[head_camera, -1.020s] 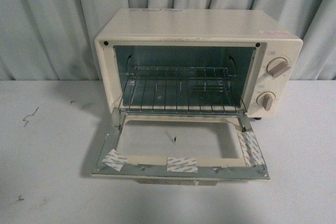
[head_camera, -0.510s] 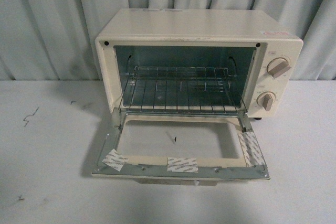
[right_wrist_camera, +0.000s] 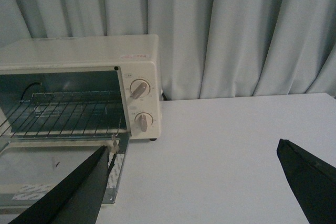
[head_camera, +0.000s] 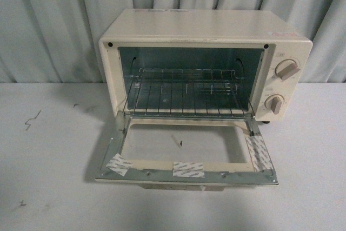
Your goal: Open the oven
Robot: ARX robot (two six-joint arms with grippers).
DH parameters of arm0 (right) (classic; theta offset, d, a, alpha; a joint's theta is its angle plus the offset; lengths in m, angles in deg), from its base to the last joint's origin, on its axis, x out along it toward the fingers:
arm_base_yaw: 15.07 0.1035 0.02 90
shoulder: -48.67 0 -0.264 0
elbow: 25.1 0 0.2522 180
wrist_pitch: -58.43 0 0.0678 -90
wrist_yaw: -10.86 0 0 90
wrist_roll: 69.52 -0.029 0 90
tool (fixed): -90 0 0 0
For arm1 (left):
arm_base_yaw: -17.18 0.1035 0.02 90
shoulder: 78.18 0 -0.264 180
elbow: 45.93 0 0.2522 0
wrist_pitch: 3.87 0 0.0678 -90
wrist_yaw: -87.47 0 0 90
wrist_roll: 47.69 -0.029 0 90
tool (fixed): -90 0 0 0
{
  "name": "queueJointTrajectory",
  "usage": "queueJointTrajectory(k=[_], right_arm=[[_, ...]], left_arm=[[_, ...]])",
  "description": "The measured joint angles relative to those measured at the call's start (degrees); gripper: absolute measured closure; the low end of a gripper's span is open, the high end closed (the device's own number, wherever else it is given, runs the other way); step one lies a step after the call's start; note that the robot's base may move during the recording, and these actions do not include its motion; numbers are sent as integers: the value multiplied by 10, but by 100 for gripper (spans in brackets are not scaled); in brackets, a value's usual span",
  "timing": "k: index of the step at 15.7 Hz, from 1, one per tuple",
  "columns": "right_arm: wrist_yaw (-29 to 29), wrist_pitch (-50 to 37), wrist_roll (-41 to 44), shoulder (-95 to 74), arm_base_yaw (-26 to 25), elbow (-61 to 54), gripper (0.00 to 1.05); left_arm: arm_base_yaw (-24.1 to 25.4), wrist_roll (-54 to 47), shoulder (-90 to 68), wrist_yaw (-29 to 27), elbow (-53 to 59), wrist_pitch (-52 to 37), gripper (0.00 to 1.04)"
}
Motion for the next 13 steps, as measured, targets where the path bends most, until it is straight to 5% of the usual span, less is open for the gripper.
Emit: queueJointTrajectory(k=[3,11,13], right_arm=[[0,0,0,0,0,0,6],[0,0,0,0,0,0,6],[0,0,0,0,0,0,6]], left_arm=[[0,0,0,1,0,-3,101],[0,0,0,1,0,-3,9],[0,0,0,1,0,-3,7]])
